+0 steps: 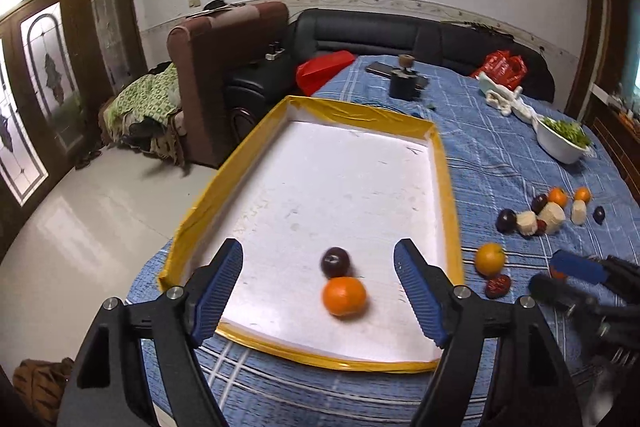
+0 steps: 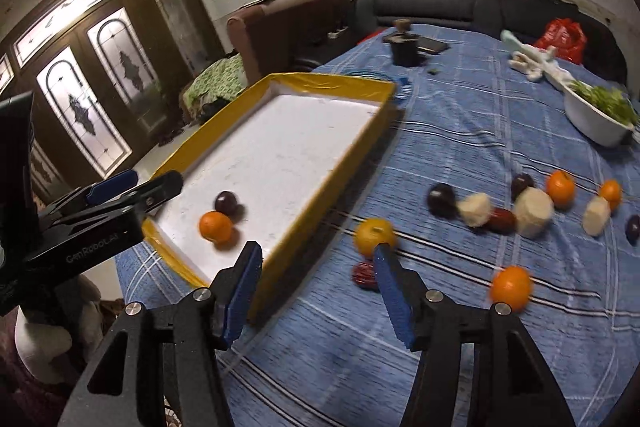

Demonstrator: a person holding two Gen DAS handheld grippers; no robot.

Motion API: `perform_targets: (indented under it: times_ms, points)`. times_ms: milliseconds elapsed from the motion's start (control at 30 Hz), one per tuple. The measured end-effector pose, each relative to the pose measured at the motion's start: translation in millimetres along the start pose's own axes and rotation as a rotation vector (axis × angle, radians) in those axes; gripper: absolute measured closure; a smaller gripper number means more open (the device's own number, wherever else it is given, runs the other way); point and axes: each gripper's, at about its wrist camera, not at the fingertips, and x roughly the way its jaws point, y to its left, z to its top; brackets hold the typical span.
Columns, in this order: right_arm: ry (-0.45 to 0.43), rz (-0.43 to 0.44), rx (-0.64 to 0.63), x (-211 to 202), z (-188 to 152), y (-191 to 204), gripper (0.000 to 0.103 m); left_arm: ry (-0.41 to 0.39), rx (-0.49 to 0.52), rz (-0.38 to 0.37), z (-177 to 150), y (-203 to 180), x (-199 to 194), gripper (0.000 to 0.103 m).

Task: Organize fruits
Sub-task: 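Grasp the yellow citrus with the left tool while the right tool grasps another orange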

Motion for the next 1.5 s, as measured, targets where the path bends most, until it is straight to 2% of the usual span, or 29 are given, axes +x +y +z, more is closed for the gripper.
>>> perform_targets:
  times_ms: [267, 433, 567, 700, 900, 1033, 1200, 1233, 1333, 1400, 1467, 1500]
  points:
    - [-0.049, -0.164, 0.160, -42.7, -13.9, -94.4, 0.039, 0.004, -0.015, -0.119, -2.8, -15.2, -4.1, 0.025]
    - [-0.034, -0.190, 0.246, -43.7, -16.1, -133.3, 0.039, 0.031, 0.070, -0.243, -6.4, -58.6, 0.0, 0.025]
    - [0.012, -0.170, 0.218, -21.3, -15.0, -133.3, 0.039, 0.060, 0.164, -0.284, -15.6, -94.0, 7.5, 0.025]
    - [0.041, -0.149, 0.170, 0.3, -20.3, -125.2, 0.039, 0.111, 0.202, -0.294, -18.1, -116.3, 24.8, 0.025]
    - [0.045, -0.109, 0.161, 8.4, -24.6, -128.8, 0.039, 0.108, 0.299, -0.295, -13.8, -143.4, 44.2, 0.025]
    - [0.047, -0.110, 0.143, 8.7, -26.0, -126.7, 0.039, 0.127, 0.354, -0.278, -9.1, -158.0, 60.4, 0.033]
    - [0.053, -0.128, 0.125, 9.3, -26.9, -122.5, 0.043, 0.179, 0.373, -0.245, -5.1, -162.1, 82.8, 0.036]
    - [0.055, -0.131, 0.121, 9.1, -27.1, -122.1, 0.043, 0.196, 0.378, -0.247, -6.4, -163.4, 86.4, 0.039]
    - [0.059, -0.143, 0.109, 8.8, -27.8, -120.5, 0.045, 0.231, 0.419, -0.251, -14.2, -171.6, 94.6, 0.059]
    - [0.062, -0.151, 0.103, 8.8, -28.2, -120.0, 0.048, 0.211, 0.435, -0.244, -17.1, -175.4, 92.9, 0.071]
    - [0.062, -0.153, 0.103, 8.3, -28.6, -119.9, 0.053, 0.211, 0.416, -0.254, -17.0, -175.8, 92.8, 0.071]
    - [0.062, -0.152, 0.105, 7.8, -28.8, -120.5, 0.061, 0.207, 0.398, -0.264, -17.1, -173.8, 91.2, 0.071]
